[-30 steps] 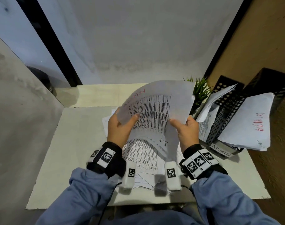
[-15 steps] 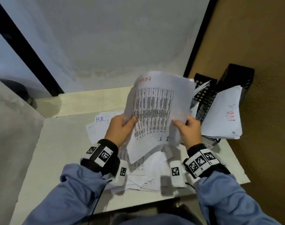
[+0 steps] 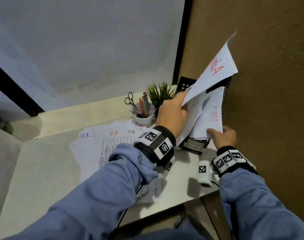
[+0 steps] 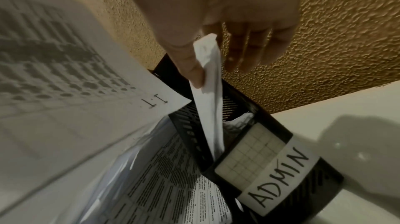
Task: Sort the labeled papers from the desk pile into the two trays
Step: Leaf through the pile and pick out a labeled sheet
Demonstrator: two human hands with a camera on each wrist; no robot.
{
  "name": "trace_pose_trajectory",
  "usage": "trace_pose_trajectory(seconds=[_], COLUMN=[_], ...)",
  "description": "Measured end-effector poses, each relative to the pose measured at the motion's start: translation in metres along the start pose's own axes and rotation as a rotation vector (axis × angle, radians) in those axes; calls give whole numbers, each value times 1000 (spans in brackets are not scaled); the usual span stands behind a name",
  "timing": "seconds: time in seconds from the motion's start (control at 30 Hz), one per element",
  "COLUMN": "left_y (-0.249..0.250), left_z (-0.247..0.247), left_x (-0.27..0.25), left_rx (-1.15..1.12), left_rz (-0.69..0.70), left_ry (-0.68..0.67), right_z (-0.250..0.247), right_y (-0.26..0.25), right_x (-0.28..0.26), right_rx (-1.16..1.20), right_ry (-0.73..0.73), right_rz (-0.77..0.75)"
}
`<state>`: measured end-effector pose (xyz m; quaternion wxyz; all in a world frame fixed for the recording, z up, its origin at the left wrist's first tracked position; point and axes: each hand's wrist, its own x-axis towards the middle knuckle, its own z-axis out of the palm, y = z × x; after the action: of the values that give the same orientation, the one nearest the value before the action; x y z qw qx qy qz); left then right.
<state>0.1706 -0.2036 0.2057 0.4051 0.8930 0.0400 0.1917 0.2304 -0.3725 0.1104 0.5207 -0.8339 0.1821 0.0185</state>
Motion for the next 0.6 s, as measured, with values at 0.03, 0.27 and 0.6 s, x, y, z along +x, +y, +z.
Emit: trace_pose_trajectory(seconds=[0.03, 0.27, 0.6], left_y=[6, 21, 11], left_z=[6, 48, 94], left_x=[2, 8, 11], left_rx=[46, 180, -1], left_rz=[6, -14, -184], left_ry=[-23, -146, -300], right_z=[1, -3, -24], right_y=[0, -9, -68], right_x=[3, 8, -6], right_rx=[21, 80, 88], right_ry=[-6, -1, 67], right_rz=[-60, -404, -612])
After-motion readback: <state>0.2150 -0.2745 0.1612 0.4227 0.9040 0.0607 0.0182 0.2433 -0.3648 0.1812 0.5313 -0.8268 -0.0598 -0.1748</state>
